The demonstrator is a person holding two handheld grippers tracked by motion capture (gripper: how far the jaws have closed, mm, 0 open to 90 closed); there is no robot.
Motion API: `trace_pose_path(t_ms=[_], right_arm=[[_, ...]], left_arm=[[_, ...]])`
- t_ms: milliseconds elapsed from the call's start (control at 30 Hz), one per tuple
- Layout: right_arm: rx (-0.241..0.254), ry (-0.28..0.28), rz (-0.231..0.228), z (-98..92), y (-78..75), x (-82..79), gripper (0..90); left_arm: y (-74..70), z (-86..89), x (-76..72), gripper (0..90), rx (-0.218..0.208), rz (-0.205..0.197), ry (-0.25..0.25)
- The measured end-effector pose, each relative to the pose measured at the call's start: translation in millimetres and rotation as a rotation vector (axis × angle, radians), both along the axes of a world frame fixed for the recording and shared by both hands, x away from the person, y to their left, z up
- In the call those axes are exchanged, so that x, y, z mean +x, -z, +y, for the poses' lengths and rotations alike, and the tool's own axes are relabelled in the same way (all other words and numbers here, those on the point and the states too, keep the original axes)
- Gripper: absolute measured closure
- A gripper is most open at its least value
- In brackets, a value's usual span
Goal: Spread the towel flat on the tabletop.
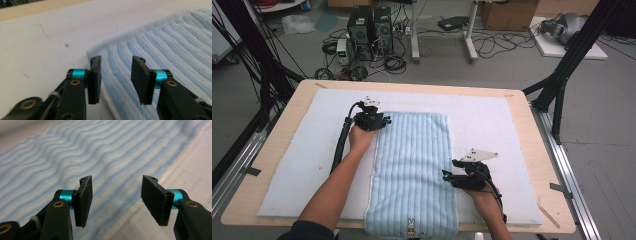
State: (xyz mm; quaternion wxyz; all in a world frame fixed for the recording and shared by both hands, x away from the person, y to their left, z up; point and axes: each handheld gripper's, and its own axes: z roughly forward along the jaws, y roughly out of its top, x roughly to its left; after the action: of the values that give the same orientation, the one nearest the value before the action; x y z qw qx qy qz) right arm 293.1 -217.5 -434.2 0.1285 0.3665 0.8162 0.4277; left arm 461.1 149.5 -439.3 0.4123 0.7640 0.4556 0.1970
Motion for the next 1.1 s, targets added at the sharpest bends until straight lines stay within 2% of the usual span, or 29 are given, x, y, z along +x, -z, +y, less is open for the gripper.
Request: trace_pose_path(t_ms=[133, 233, 300, 333, 400, 467, 500, 533, 567, 633, 667, 700, 767, 867, 933, 967, 1000, 1067, 1100], right_arm=[[-0.021, 0.078, -0.016, -5.0, -2.3, 19.5, 41.7], [-0.023, 0.128, -0.018, -7.7, -3.6, 39.8, 45.4], [-0.015, 0.16, -0.007, -6.9, -2.5, 55.1, 50.4], [-0.02, 0.174, -0.002, -5.2, -1.4, 64.0, 52.1], [-0.027, 0.209, 0.007, 0.0, -0.2, 80.1, 54.7], [-0.038, 0.243, 0.01, 5.8, 0.4, 94.9, 57.0], [-0.043, 0.257, 0.012, 8.5, 1.1, 101.6, 60.5], [-0.06, 0.279, 0.016, 11.2, 1.8, 107.4, 62.2], [-0.063, 0.298, 0.026, 13.3, 3.1, 112.9, 64.2], [-0.084, 0.315, 0.035, 17.7, 7.8, 121.0, 69.5], [-0.109, 0.317, 0.049, 19.6, 11.4, 125.0, 72.7], [-0.087, 0.326, 0.045, 19.7, 12.9, 126.4, 79.7], [-0.046, 0.334, 0.056, 19.0, 14.5, 129.4, 86.6], [-0.091, 0.372, 0.017, 23.1, 14.9, 131.9, 86.8], [-0.093, 0.385, 0.016, 24.2, 14.7, 133.6, 83.7], [-0.099, 0.388, 0.013, 23.6, 14.3, 133.8, 79.8], [-0.088, 0.39, 0.002, 21.7, 13.7, 134.3, 76.8], [-0.039, 0.404, -0.008, 15.8, 12.0, 134.8, 75.1], [-0.014, 0.413, -0.012, 13.6, 12.0, 135.7, 75.1]], left_arm=[[3.7, 10.2, -6.3, 53.1, -0.01, 0.031, -0.032], [5.2, 12.3, -7.3, 49.4, -0.005, 0.078, -0.023], [5.9, 10.6, -7.9, 55.6, 0.001, 0.083, 0.004], [6.5, 8.5, -8.1, 60.8, 0.02, 0.079, 0.018], [5.8, 4.4, -8.8, 64.6, 0.062, 0.063, 0.019], [6.3, 2.0, -8.2, 77.3, 0.057, 0.052, 0.018], [6.0, 0.0, -8.0, 85.2, 0.069, 0.045, 0.013], [6.1, -2.4, -7.9, 86.7, 0.086, 0.031, -0.001], [7.1, -4.6, -7.2, 87.3, 0.084, 0.022, -0.01], [8.9, -4.5, -4.9, 87.7, 0.048, 0.023, -0.037], [10.0, -3.4, -3.5, 87.8, 0.023, 0.023, -0.051], [10.8, -2.1, -2.4, 87.9, 0.002, 0.028, -0.064], [11.1, -0.9, -1.5, 88.0, 0.002, 0.025, -0.074], [11.4, -1.1, -1.2, 88.0, 0.002, 0.019, -0.096], [11.1, 0.0, -1.3, 86.6, -0.007, 0.018, -0.096], [10.7, 1.4, -1.3, 79.6, -0.02, 0.016, -0.104], [9.9, 3.5, -1.3, 68.8, -0.034, 0.014, -0.113], [9.5, 6.9, -0.6, 63.0, -0.055, 0.009, -0.099], [10.4, 6.7, -0.2, 62.8, -0.055, 0.014, -0.091]])
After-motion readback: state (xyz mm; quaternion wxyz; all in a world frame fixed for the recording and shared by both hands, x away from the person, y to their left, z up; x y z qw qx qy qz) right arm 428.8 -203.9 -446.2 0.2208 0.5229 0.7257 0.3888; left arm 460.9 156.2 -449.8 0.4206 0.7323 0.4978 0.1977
